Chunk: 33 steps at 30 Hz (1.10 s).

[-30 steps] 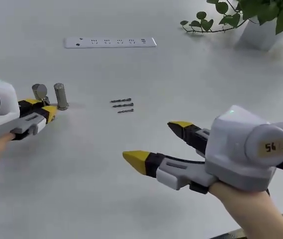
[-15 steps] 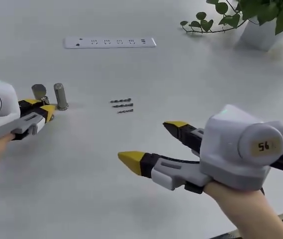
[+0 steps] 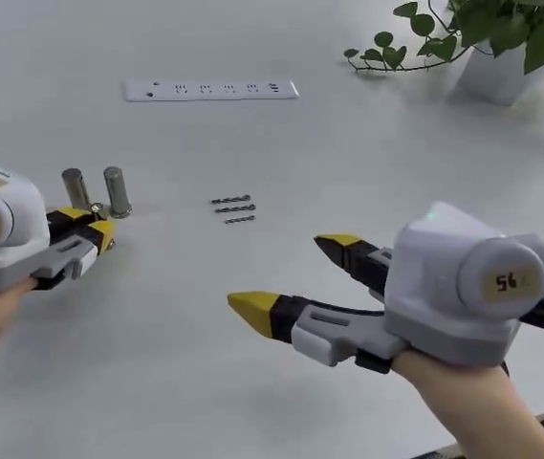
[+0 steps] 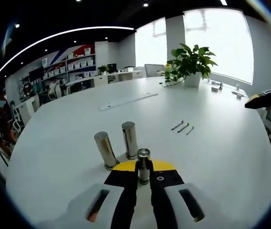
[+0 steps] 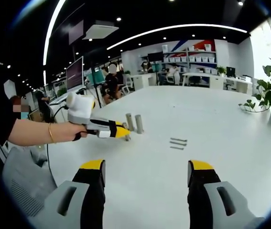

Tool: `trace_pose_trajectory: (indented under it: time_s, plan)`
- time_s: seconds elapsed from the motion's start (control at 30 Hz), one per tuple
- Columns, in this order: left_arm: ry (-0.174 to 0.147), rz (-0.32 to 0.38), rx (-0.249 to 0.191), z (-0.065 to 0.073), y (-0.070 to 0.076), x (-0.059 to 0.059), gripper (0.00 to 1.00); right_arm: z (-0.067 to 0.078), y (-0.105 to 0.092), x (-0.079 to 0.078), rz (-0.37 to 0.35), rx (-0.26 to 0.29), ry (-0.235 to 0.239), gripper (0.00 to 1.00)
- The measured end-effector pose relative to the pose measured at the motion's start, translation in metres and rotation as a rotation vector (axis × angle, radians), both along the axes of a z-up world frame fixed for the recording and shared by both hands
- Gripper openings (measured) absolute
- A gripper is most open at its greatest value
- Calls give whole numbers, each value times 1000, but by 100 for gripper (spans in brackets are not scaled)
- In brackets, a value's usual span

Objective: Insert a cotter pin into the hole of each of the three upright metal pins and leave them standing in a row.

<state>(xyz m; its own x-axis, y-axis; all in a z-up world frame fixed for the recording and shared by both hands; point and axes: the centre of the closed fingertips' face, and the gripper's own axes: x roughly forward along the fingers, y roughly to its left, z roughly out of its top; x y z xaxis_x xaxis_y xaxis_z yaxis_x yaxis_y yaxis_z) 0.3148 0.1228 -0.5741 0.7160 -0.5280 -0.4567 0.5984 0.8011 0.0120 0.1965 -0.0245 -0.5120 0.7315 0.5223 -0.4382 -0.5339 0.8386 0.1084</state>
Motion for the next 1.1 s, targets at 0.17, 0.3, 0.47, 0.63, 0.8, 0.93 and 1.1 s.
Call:
trace_pose_trajectory:
  time_s: [0.17, 0.3, 0.47, 0.63, 0.8, 0.93, 1.1]
  plan:
    - [3, -11, 5, 0, -4, -9, 6, 0, 1, -3, 5, 0, 2, 67]
    - [4, -26, 2, 2, -7, -16, 6, 1, 0, -4, 6, 1, 0, 67]
    - [5, -41, 1, 3, -12, -23, 6, 0, -1, -5, 11, -3, 2, 67]
    - [6, -50, -16, 5, -15, -28, 6, -2, 0, -6, 16, -2, 6, 67]
    - [3, -66, -21, 8, -21, -33, 6, -2, 1, -6, 20, -1, 8, 67]
    - [6, -82, -21, 6, -26, -38, 6, -3, 3, -6, 28, -2, 6, 67]
    - [12, -91, -24, 4, -29, -42, 6, -2, 4, -5, 35, -2, 6, 66]
